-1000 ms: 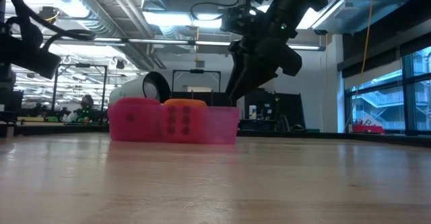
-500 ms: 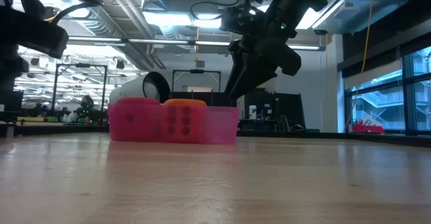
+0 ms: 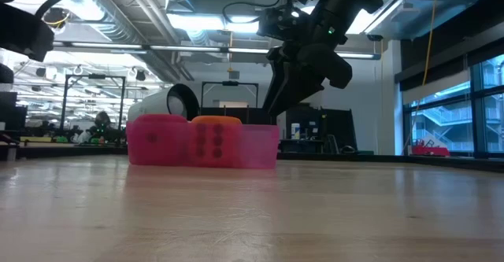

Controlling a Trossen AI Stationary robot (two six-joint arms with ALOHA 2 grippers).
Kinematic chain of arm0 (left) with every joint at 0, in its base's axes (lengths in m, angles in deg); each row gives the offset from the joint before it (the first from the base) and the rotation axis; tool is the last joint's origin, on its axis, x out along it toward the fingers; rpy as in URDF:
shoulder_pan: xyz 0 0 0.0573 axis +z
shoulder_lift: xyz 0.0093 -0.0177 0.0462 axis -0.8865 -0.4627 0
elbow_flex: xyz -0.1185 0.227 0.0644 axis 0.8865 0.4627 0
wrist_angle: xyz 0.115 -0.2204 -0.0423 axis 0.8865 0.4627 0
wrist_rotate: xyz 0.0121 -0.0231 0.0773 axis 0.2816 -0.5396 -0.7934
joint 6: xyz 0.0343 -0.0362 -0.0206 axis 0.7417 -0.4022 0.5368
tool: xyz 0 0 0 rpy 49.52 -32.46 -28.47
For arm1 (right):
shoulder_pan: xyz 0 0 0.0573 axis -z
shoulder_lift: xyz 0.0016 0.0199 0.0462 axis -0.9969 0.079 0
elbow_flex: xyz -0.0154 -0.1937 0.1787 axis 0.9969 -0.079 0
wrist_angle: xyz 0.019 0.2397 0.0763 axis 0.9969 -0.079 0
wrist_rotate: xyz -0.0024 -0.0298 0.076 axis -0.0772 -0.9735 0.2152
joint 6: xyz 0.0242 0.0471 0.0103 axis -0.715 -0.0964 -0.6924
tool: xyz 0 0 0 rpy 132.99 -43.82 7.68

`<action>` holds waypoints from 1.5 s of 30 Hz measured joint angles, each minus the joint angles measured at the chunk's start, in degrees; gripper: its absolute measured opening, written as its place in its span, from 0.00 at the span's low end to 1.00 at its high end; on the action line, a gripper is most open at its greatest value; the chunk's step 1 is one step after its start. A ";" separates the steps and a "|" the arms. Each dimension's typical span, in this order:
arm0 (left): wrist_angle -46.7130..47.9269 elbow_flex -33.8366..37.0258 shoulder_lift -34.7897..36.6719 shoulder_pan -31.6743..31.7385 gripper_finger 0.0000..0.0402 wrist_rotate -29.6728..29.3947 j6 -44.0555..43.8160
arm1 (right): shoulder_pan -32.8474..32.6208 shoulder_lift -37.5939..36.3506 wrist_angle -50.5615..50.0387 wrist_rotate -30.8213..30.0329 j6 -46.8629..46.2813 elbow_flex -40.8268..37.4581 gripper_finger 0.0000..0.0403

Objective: Pick & Place Dice
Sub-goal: Put the small red dice into the red bin

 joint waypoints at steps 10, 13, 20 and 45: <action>-6.05 -0.01 -3.95 -2.19 0.43 0.23 6.53 | 0.00 0.00 0.00 0.01 0.00 0.00 0.43; -6.18 -0.09 -4.95 -2.19 0.43 0.47 7.34 | 0.00 0.00 0.00 0.01 0.00 0.00 0.43; -6.03 -0.15 -5.44 -2.12 0.43 1.58 6.60 | 0.01 0.00 0.00 0.01 0.00 0.00 0.43; -9.26 0.04 -5.62 -2.10 0.29 -2.84 9.14 | 0.00 0.00 0.00 0.01 0.00 0.00 0.43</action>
